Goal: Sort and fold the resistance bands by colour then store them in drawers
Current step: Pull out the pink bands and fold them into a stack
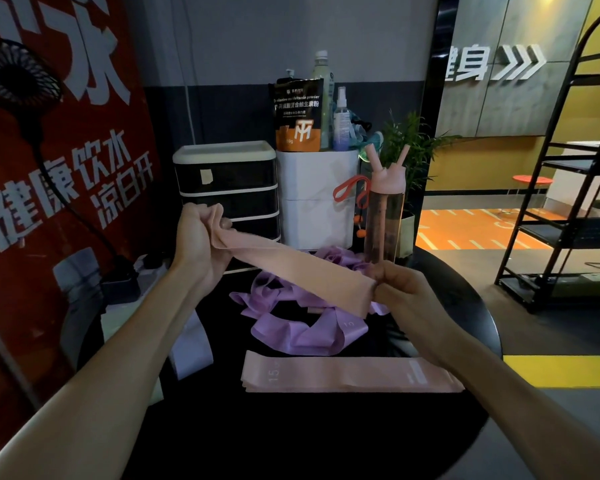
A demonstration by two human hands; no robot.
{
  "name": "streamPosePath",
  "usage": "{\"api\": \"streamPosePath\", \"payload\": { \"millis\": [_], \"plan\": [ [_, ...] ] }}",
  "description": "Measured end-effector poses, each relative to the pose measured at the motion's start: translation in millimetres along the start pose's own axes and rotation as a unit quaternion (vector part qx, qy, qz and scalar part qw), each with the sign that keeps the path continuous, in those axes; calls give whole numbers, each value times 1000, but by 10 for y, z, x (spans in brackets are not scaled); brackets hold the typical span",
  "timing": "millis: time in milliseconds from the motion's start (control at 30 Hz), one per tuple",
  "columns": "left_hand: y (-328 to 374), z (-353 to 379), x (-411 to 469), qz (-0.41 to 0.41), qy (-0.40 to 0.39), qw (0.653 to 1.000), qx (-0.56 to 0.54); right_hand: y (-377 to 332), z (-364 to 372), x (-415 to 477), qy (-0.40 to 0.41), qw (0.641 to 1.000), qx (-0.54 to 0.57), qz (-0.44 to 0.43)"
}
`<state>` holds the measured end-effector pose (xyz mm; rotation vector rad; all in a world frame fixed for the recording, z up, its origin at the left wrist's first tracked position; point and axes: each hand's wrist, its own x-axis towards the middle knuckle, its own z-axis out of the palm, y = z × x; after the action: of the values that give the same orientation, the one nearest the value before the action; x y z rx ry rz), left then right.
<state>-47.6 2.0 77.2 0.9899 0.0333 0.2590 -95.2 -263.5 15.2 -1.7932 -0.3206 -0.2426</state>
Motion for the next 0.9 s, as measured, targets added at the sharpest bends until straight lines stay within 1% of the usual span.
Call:
{"api": "streamPosePath", "payload": {
  "millis": [67,133,167,233,267,367,467,600,667,733,833,867,900],
  "plan": [
    [16,45,-49,4,-22,1000,-7,27,-5,5,5,1000,-23,-1],
    [21,101,-87,17,-48,997,50,35,-5,6,13,998,-60,-27],
    [19,135,-101,22,-47,996,74,26,1,4,15,996,-80,-41],
    [14,237,-154,29,-63,995,76,6,6,1,11,994,-96,-44],
    [11,284,-189,37,-86,992,79,-13,14,7,6,995,-89,-36],
    [-7,398,-259,75,-163,973,142,-126,76,27,-6,998,-55,-25],
    [-31,474,-316,84,-205,960,173,-298,165,60,-5,998,-18,-67],
    [-69,592,-390,106,-243,947,179,-519,268,146,27,992,-21,-120],
    [-96,621,-410,120,-246,943,187,-594,306,171,46,990,-25,-134],
    [-120,643,-428,139,-230,939,216,-612,330,197,83,984,-33,-152],
    [-147,645,-412,207,-153,918,302,-608,352,209,110,978,-43,-170],
    [-145,637,-410,221,-133,914,313,-612,359,205,108,978,-43,-170],
    [-139,633,-416,220,-130,916,310,-616,362,200,104,979,-36,-170]
  ]
}}
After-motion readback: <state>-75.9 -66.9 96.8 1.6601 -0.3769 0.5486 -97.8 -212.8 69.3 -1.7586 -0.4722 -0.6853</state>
